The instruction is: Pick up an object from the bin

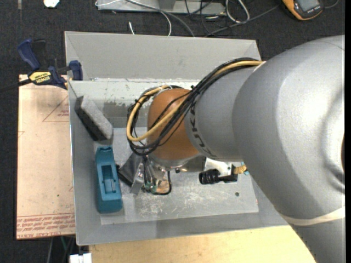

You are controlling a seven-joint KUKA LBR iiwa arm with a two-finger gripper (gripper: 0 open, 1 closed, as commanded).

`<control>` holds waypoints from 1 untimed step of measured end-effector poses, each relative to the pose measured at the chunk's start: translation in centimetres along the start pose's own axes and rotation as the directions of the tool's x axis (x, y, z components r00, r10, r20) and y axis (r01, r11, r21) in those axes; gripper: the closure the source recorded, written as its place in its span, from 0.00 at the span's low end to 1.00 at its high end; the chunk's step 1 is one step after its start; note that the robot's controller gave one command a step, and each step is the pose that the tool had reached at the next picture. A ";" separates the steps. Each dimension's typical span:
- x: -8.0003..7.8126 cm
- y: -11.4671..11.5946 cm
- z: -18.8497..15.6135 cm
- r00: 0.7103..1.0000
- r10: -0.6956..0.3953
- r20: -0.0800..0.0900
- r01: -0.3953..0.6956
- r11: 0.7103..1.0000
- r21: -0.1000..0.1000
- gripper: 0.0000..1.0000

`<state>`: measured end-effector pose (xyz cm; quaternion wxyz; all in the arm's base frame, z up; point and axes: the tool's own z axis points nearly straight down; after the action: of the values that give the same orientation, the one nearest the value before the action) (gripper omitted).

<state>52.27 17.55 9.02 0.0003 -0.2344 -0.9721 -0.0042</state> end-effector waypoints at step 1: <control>0.3 -0.3 -1.7 1.000 0.000 -0.010 0.000 1.000 0.009 1.00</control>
Offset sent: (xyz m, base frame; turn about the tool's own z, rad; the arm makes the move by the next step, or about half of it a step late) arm -0.0028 -0.0009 0.0449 0.0001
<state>51.92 17.43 10.75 0.0062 -0.2344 -0.9721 -0.0008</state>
